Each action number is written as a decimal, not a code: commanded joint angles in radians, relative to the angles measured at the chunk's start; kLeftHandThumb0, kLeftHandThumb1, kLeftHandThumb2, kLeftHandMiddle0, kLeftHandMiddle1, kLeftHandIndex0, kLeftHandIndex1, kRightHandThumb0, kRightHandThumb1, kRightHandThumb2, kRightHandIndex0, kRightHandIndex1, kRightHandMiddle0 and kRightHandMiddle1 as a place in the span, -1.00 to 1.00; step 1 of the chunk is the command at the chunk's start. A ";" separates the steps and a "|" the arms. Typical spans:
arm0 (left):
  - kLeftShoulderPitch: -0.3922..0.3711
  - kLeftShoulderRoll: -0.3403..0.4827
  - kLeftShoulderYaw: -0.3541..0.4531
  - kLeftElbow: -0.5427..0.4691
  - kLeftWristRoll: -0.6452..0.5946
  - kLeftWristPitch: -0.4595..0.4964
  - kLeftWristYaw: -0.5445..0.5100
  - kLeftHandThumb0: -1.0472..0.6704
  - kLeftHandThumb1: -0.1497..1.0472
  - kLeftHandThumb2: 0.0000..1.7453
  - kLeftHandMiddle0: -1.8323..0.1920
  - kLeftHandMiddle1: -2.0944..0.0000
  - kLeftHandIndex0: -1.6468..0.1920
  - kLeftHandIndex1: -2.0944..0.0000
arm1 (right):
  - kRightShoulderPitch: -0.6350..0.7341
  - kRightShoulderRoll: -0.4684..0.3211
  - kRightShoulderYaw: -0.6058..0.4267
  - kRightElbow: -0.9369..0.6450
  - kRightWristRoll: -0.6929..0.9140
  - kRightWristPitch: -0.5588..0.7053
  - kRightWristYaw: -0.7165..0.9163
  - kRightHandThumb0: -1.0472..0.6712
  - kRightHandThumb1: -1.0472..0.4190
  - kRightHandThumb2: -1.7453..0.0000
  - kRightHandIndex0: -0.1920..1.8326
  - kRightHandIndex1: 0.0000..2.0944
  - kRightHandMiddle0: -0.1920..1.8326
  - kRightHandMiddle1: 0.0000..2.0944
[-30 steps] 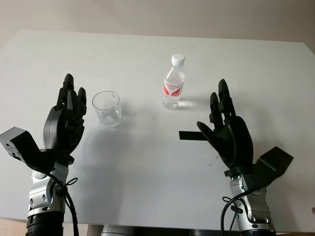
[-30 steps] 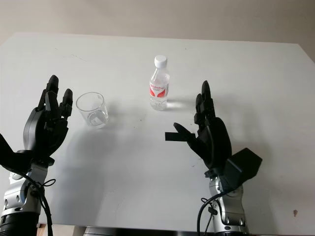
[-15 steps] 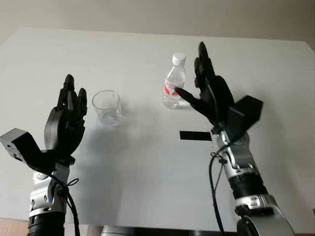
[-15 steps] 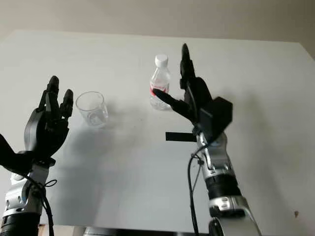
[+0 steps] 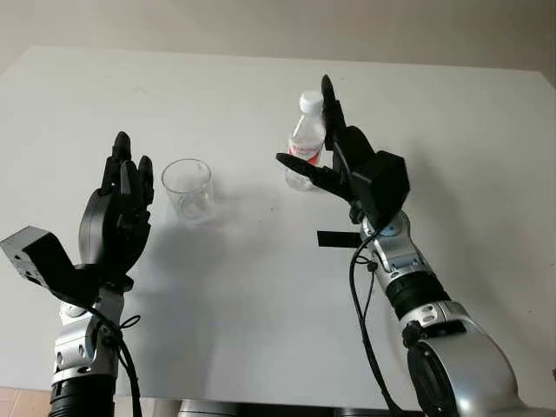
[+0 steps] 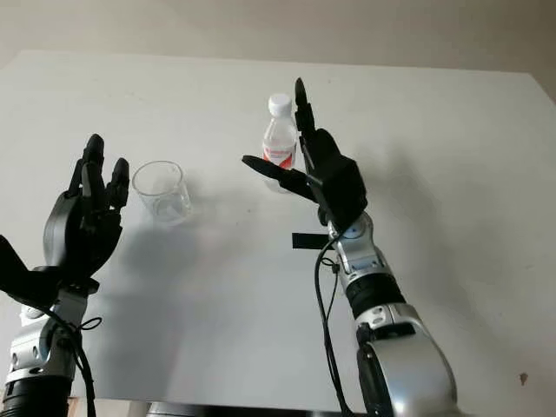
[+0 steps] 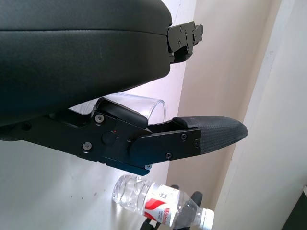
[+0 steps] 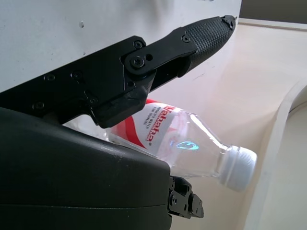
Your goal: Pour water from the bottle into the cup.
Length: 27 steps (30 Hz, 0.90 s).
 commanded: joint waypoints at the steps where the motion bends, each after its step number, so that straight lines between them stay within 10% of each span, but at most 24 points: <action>1: -0.001 0.003 0.000 0.001 0.006 -0.008 -0.007 -0.71 1.00 -0.36 0.95 0.95 0.97 0.94 | -0.030 0.013 -0.002 0.037 0.001 -0.011 -0.012 -0.93 -0.85 0.94 -1.00 -1.00 -1.00 -1.00; 27: -0.020 -0.002 0.000 0.019 0.009 -0.013 -0.001 -0.72 1.00 -0.38 0.95 0.95 0.97 0.95 | -0.221 0.061 -0.053 0.271 0.053 0.061 -0.003 -0.84 -0.81 0.95 -1.00 -1.00 -1.00 -1.00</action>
